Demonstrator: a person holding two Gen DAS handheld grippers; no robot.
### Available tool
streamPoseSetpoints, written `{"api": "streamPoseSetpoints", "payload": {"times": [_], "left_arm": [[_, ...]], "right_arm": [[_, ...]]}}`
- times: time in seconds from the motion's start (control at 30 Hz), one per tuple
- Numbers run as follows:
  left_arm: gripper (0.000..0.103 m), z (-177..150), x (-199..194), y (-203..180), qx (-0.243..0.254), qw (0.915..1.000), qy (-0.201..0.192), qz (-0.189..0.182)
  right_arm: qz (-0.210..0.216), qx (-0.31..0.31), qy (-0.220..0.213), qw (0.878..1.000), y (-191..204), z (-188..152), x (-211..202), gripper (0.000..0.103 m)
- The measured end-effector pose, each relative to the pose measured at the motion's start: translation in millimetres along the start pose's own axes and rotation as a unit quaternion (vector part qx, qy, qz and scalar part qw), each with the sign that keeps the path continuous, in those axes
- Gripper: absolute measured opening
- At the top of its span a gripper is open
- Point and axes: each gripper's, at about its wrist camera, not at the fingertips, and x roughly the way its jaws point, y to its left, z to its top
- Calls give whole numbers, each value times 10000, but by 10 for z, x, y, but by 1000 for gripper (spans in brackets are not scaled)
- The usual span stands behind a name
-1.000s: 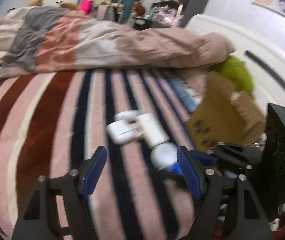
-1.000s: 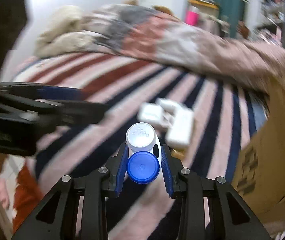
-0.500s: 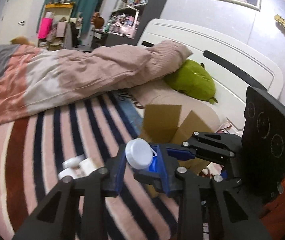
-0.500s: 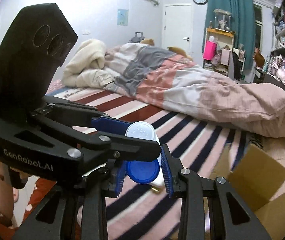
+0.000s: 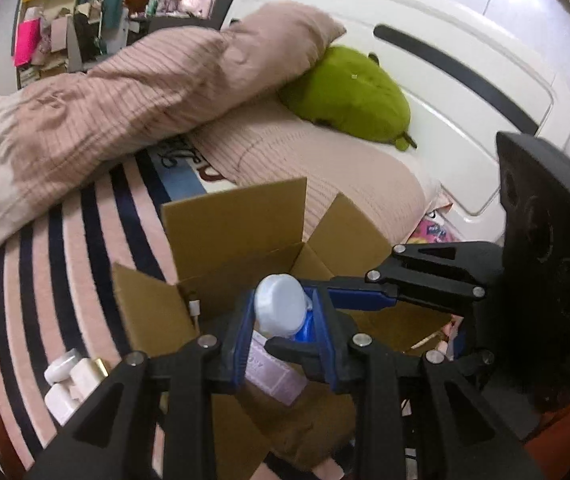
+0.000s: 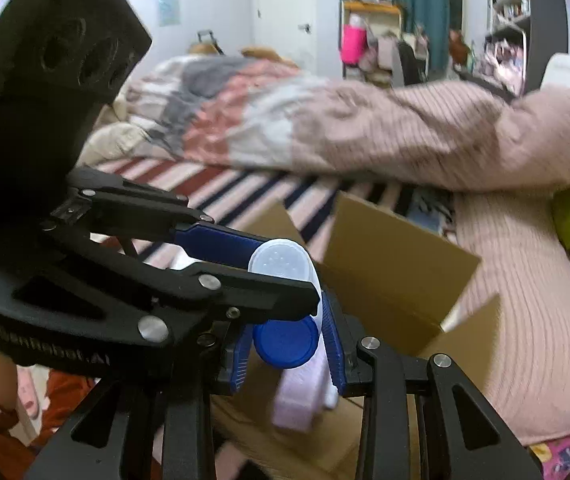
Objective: Organize rigid objects
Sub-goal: 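Place the lens case into the cardboard box and open the right gripper, then grasp the white power bank with the right gripper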
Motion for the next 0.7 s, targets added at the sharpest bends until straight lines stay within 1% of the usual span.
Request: {"api": "streamPoseSetpoints", "payload": {"times": [0.03,0.07,0.1,0.13,0.17,0.2,0.23,0.27,0.33,0.4,0.47,0.53,0.67,0.7], "left_arm": [[29,11,39,0,11,10000,57,68],[38,35,84,-8,22,9999,76,126],[43,40,97,8,20,9998,70,190],[51,38,91,32,-17,9998,42,218],[53,33,76,56,-43,9998,20,213],[54,23,40,80,-69,9998,-16,201],[56,16,-1,103,-89,9997,-50,220],[60,9,-45,124,-113,9995,-103,264],[63,-16,-183,190,-183,9987,-252,391],[63,-59,-341,274,-259,9976,-370,517],[64,-141,-533,389,-368,9954,-501,728],[64,-264,-755,544,-509,9917,-615,1007],[65,-561,-1142,850,-814,9818,-818,1511],[65,-692,-1259,955,-955,9774,-894,1662]], "right_arm": [[-62,24,64,10000,-41,-13,12,28],[-110,40,135,9998,-72,-26,23,28],[-194,44,233,9995,-96,-29,50,28],[-258,45,276,9993,-108,-36,68,31],[-366,46,326,9988,-123,-38,80,40],[-439,40,348,9984,-127,-44,84,46],[-458,40,352,9983,-145,-51,79,56],[-456,52,354,9983,-150,-49,79,59],[-389,83,359,9986,-142,-53,64,61],[-319,49,304,9990,-83,-34,50,69],[-305,-64,187,9993,2,11,49,88],[-305,-245,45,9992,145,52,29,94],[24,-597,-126,9981,542,183,58,94],[138,-659,-171,9976,641,211,76,94]]}}
